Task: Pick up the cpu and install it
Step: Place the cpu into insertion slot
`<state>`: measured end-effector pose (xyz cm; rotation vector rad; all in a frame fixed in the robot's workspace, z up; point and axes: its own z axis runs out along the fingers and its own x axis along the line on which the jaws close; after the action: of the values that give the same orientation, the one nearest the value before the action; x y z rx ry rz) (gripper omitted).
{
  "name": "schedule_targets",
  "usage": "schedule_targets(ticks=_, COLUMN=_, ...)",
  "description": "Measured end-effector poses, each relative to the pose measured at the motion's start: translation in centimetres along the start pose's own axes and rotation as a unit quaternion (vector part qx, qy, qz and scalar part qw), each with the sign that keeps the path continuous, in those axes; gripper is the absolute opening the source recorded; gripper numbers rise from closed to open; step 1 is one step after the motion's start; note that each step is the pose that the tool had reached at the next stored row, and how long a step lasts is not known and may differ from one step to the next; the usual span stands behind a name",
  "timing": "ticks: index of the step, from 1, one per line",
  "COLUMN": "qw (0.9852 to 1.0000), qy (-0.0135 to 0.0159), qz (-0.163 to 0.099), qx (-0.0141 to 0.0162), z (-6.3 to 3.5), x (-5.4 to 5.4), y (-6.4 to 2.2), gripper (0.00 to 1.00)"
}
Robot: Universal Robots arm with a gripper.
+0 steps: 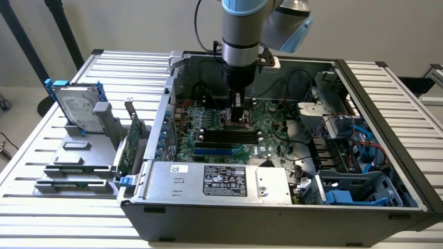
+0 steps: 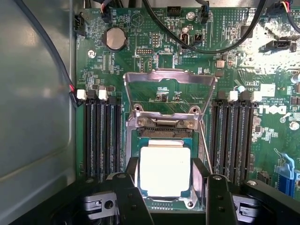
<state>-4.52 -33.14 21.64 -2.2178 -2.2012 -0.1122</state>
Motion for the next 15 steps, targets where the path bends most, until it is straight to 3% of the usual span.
schedule_targets(ticks=15, qw=1.0, qy=0.0001, qz=0.006, qx=-0.0004, z=0.85, x=-0.05, y=0.17, gripper=0.54)
